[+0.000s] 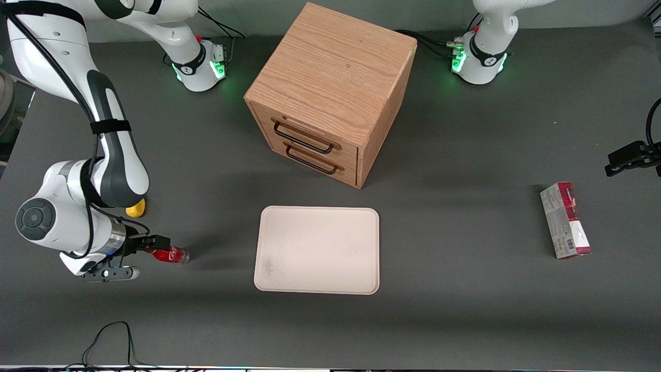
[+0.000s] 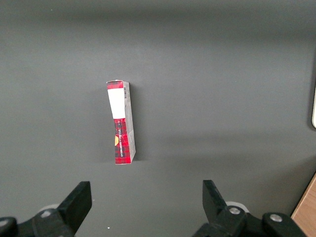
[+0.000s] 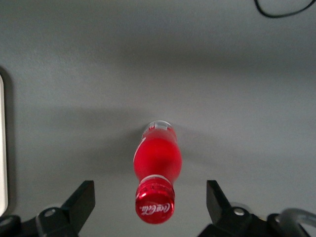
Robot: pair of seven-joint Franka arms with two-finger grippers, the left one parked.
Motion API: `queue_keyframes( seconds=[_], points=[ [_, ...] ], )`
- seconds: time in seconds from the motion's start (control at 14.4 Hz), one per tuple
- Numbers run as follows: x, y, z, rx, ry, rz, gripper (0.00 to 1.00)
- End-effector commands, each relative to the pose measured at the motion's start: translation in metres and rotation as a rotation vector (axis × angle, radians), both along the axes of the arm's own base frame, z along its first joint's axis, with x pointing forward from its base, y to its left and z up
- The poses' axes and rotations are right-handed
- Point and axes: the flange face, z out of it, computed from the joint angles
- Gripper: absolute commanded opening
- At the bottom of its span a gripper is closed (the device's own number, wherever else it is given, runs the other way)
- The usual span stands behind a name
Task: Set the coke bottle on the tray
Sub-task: 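Close the right gripper around the red bottle's body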
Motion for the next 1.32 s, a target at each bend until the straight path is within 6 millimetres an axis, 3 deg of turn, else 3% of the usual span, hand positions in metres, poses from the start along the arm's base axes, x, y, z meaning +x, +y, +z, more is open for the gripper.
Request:
queue_keyframes(
  seconds=[0.0,0.28,0.42,0.7,0.83,0.9,1.04,1.25],
  points=[
    [-0.004,0.001,-0.003,0.017,-0.008,-0.014,0.94],
    [-0.002,0.000,-0.005,0.018,-0.031,-0.002,0.77],
    [-0.002,0.000,-0.005,0.018,-0.031,-0.002,0.50],
    [-0.002,-0.001,-0.006,0.018,-0.030,-0.003,0.14],
    [-0.001,0.000,-0.002,0.011,-0.036,0.003,0.01],
    [0.000,-0.001,0.004,0.010,-0.042,-0.001,0.00],
    [0.004,0.004,0.030,0.009,-0.059,-0.005,0.00],
    [0.008,0.010,0.105,0.011,0.025,0.004,0.00]
  ],
)
